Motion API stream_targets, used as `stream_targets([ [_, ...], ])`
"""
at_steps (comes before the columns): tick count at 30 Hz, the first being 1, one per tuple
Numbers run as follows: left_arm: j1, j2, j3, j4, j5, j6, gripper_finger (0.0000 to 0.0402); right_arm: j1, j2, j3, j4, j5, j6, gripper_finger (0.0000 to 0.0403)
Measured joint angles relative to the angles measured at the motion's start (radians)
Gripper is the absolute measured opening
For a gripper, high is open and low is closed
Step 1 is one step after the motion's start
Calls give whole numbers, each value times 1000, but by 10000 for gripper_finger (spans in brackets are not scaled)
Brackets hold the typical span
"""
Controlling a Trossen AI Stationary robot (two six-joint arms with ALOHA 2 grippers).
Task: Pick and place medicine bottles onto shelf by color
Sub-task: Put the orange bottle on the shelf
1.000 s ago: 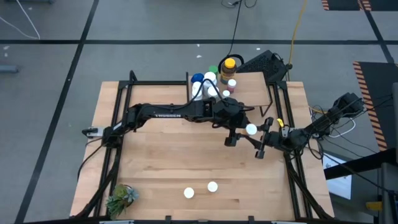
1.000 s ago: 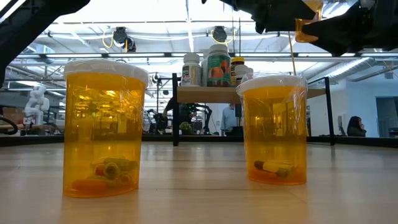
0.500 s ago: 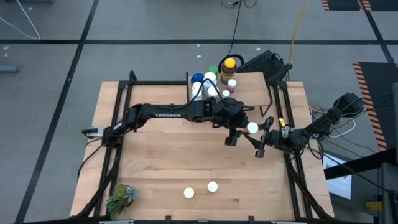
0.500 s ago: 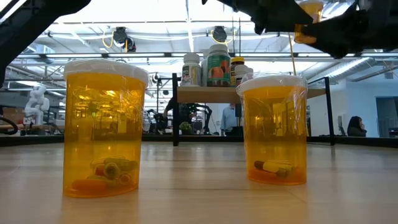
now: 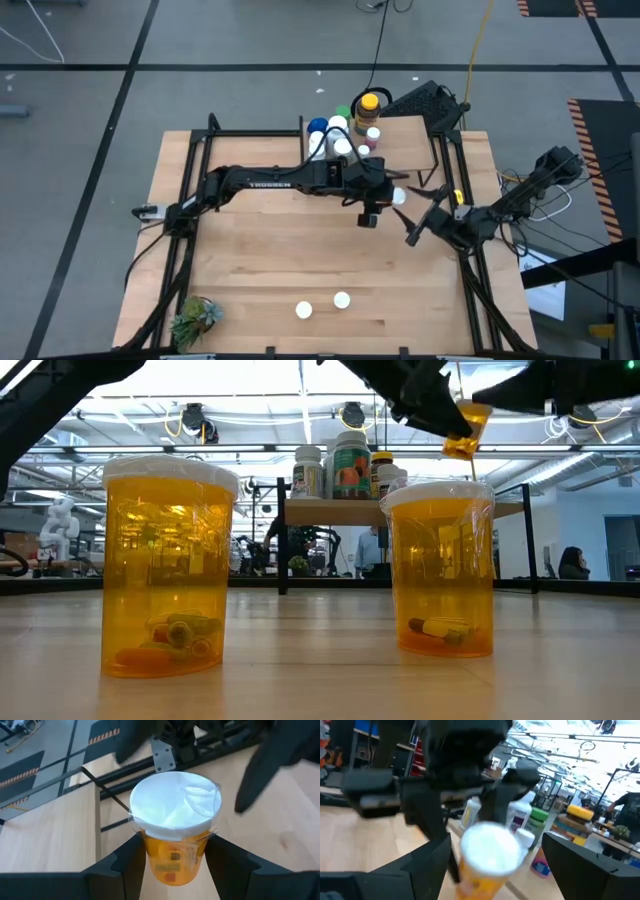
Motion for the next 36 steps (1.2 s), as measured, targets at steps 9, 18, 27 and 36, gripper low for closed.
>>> stream_targets([
  [9,-10,-2,0,-12,5,80,191,-2,-47,23,-95,-112,100,293],
  [18,-38,-2,0,-12,9,221,191,-3,-74,24,-233,-209,271,292],
  [27,-53,-2,0,-16,10,210,191,-3,-71,24,-281,-239,303,279],
  [36,-54,-3,0,-25,9,178,191,-12,-69,24,-283,-236,284,222],
])
